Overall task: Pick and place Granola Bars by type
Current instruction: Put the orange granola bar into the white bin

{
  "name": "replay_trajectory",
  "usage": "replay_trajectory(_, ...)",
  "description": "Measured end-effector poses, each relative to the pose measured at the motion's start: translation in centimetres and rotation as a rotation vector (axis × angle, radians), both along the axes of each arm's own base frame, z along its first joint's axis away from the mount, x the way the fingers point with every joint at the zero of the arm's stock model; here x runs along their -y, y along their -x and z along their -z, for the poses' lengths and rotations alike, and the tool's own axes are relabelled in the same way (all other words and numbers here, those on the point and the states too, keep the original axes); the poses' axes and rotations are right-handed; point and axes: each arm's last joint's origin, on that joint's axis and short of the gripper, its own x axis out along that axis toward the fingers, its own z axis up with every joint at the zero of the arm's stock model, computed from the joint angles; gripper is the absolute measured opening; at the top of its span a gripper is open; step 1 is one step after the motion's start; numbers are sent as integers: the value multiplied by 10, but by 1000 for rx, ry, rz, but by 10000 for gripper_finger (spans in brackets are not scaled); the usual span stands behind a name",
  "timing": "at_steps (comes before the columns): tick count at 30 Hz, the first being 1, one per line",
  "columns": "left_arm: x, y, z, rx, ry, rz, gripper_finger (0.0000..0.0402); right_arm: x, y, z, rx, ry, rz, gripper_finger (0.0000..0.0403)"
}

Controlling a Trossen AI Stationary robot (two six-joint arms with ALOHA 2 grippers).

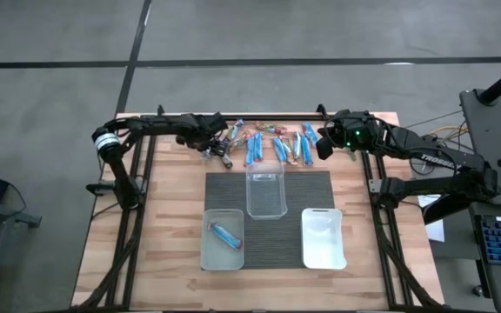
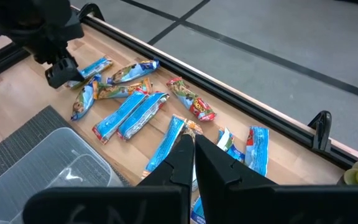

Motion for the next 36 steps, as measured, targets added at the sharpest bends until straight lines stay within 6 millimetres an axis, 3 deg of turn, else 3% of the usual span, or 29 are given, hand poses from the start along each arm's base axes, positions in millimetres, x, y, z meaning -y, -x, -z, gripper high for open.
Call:
replay_trajectory(9, -9, 6, 0, 34, 37, -13, 225, 0, 0, 0, -1, 2, -1, 9)
replay_trajectory(22, -11, 3, 15, 26, 96, -13, 225, 0, 0, 0, -1, 2, -1, 9)
replay_trajectory(36, -11, 3, 15, 28, 99, -13, 223, 0, 0, 0, -1, 2, -1, 9)
